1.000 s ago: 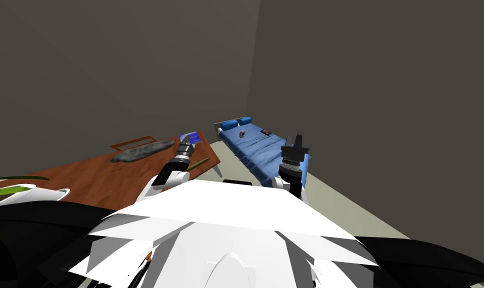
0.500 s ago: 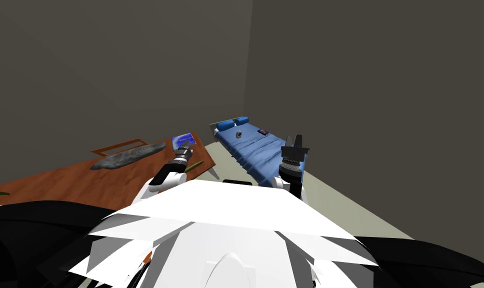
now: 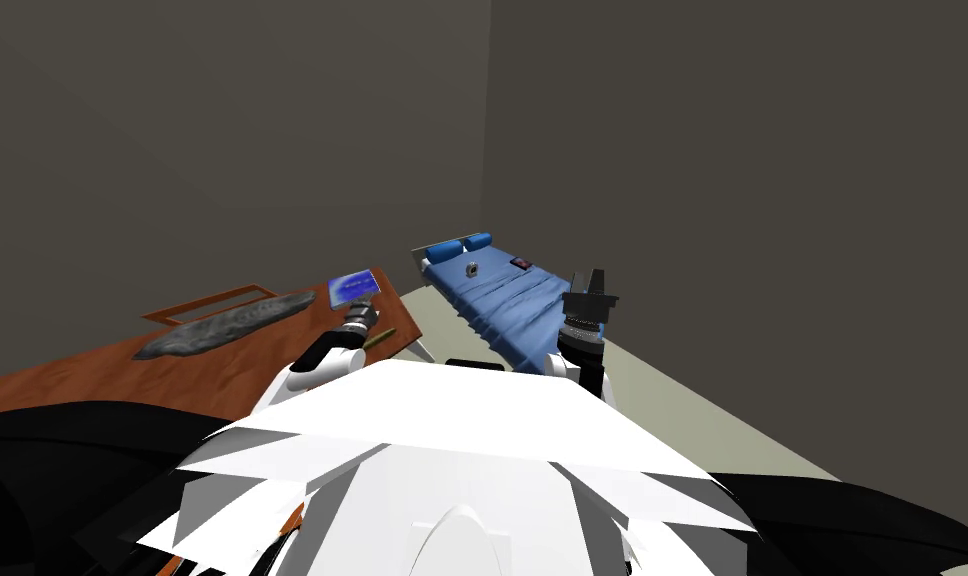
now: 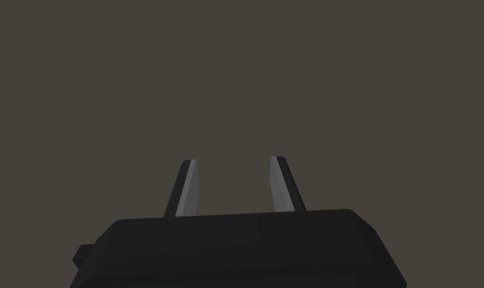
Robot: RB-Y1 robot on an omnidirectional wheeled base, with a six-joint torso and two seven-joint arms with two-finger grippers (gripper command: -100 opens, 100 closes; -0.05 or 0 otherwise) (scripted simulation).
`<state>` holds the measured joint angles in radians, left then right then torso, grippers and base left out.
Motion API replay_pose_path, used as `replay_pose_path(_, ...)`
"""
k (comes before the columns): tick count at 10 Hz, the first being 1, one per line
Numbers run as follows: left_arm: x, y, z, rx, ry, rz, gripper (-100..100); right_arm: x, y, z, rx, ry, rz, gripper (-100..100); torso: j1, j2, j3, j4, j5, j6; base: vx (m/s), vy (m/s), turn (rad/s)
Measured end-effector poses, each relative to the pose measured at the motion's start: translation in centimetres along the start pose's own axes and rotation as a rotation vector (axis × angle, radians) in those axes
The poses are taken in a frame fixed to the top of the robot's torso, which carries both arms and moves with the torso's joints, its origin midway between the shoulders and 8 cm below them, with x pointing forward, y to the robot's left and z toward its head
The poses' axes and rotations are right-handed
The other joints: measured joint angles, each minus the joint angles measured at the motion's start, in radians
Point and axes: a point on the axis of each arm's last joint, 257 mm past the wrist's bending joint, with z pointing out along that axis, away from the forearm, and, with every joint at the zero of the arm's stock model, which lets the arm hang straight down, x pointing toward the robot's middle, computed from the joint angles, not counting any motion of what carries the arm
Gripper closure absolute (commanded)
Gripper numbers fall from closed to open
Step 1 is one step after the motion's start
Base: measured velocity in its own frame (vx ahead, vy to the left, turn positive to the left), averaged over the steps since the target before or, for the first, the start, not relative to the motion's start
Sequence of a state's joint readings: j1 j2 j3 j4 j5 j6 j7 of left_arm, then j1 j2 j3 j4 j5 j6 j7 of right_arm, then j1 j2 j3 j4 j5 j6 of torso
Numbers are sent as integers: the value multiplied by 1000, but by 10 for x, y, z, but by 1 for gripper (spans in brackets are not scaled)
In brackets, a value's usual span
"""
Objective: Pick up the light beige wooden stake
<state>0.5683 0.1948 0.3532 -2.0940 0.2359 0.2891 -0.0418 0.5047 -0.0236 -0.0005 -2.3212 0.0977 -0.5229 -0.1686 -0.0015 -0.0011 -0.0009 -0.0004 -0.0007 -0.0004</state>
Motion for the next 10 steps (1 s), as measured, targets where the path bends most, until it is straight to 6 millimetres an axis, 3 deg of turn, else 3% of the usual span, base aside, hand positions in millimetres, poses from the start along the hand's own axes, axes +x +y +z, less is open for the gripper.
replay_pose_path(5, -32, 55, -7, -163, -56, -38, -100, 0, 0, 0, 0, 0, 0, 0, 0, 0, 0, 0, 0, 0, 40, -19, -58)
replay_pose_path(7, -44, 67, -9, -214, -77, -54, -100, 0, 0, 0, 0, 0, 0, 0, 0, 0, 0, 0, 0, 0, 49, -20, -106)
replay_pose_path(10, -62, 112, -22, -334, -117, -93, -100, 0, 0, 0, 0, 0, 0, 0, 1, -1, 0, 0, 0, 0, 47, -5, -62)
